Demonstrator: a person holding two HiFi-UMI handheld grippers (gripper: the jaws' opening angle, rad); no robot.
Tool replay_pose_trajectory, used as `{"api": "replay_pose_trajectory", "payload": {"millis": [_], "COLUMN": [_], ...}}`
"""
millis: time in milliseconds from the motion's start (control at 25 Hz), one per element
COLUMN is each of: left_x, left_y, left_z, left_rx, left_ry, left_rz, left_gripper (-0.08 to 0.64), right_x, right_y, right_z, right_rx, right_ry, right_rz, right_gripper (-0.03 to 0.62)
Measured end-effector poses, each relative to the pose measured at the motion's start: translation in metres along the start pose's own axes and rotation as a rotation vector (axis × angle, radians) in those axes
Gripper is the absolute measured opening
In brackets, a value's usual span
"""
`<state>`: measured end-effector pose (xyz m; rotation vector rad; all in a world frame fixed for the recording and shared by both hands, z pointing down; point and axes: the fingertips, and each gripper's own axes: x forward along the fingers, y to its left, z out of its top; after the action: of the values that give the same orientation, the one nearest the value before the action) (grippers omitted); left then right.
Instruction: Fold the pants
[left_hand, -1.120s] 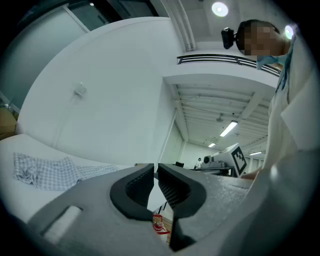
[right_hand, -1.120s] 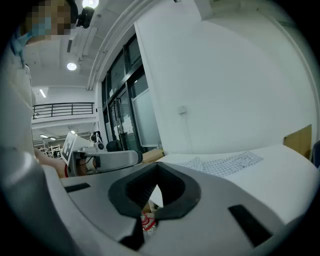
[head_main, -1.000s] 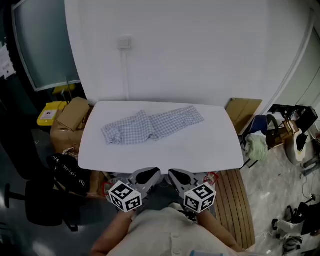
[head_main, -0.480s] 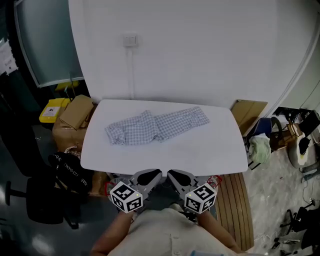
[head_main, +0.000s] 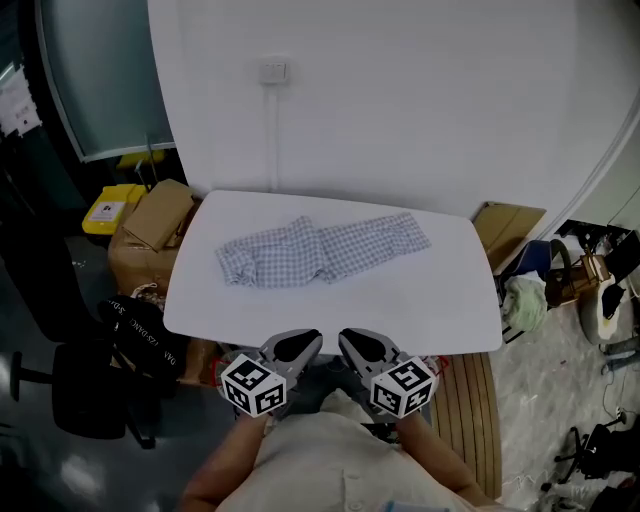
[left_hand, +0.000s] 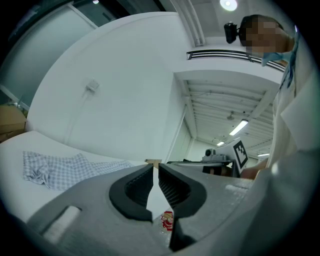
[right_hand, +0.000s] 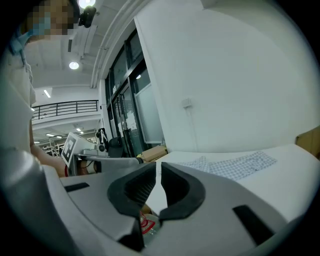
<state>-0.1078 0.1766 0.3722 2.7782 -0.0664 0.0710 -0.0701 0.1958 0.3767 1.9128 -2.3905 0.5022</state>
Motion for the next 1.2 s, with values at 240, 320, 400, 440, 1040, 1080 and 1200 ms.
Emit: {"api": "replay_pose_trajectory", "payload": {"millis": [240,320,400,440,1040,1080,1200], "left_x": [0.024,0.033,0.042,0.046,0.071,0.072,0.076], "left_y": [0.030,0.043,0.058,0.066,0.194,0.200,0.215], "left_z": [-0.001,-0.002,-0.001,-0.001,0.014,0.013,0.012], "left_rx": [-0.015,-0.020,-0.029,-0.033,-0.069,-0.072,-0.079], "left_ry": [0.034,0.049,0.062,0.067,0.094,0.100,0.119], "left_rz": [0.048,0.066,0.089,0.103,0.363,0.377,0.410], "left_gripper": [0.049,0.066,0.083,0.089,0.179,0.184,0.193], "right_x": [0.027,0.039,0.053,0.061,0.169,0.175,0.189], "right_y": [-0.029,-0.040,-0.051,-0.056,-0.122,-0.124,-0.133], "right_z": [0.007,0.009,0.011,0.013,0.022,0.021,0.019], "right_rx": [-0.003,0.000,0.002,0.002,-0.014,-0.014,-0.012], "right_ry": [0.025,0.032,0.041,0.047,0.155,0.162,0.186], "right_rz": [0.019,0.032,0.047,0.057,0.197,0.202,0.212], "right_gripper": [0.029,0.031,0.032,0.036,0.109,0.112,0.121]}}
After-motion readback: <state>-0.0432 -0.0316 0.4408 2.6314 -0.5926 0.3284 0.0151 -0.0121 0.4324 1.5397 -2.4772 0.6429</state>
